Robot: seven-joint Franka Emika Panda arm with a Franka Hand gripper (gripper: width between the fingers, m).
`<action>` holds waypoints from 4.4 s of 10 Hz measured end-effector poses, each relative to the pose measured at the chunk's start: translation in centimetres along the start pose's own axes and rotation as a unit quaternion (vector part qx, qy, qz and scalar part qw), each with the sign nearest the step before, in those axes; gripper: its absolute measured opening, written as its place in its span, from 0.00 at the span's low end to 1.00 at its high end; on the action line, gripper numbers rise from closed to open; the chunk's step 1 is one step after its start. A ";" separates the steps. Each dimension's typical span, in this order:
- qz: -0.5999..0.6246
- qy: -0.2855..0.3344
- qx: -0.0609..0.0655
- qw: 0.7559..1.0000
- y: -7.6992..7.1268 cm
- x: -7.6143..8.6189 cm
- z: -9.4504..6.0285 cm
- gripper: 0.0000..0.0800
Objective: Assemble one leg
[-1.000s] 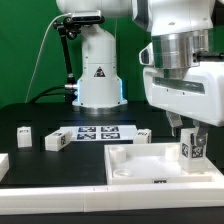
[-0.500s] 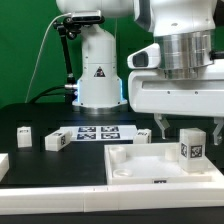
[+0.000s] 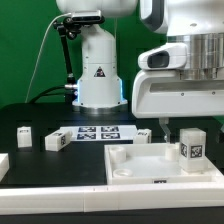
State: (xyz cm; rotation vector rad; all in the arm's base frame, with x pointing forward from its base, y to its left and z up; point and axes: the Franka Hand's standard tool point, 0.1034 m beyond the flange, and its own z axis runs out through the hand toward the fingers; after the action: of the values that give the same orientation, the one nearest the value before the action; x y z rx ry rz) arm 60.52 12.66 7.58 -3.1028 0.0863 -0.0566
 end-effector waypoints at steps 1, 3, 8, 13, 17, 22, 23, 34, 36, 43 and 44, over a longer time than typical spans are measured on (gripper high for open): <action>-0.051 0.001 0.000 0.999 0.1 0.0 0.0 0.81; -0.111 0.000 0.000 0.994 0.5 0.1 0.1 0.81; -0.109 0.000 0.000 0.994 0.5 0.1 0.1 0.36; 0.133 0.001 0.012 0.991 0.7 -0.2 0.2 0.36; 0.402 0.012 0.022 0.915 0.8 -0.1 0.3 0.37; 0.612 0.006 0.040 0.790 0.9 0.0 0.3 0.37; 0.627 0.004 0.042 0.778 0.8 0.0 0.3 0.37; 0.376 0.013 0.028 0.926 0.1 -0.1 0.2 0.81; 0.290 0.010 0.019 0.957 -0.3 0.0 0.1 0.81; -0.004 0.008 0.005 1.000 0.8 0.8 0.3 0.81; -0.003 0.008 0.005 1.000 0.9 0.9 0.3 0.69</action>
Offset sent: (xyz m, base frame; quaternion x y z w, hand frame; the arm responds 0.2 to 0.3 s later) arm 0.0000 0.0000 0.0000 0.0000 0.0000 -0.0799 0.9968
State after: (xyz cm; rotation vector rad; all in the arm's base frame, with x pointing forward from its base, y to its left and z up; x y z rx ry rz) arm 61.33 11.78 7.27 -3.0929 0.0756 -0.0816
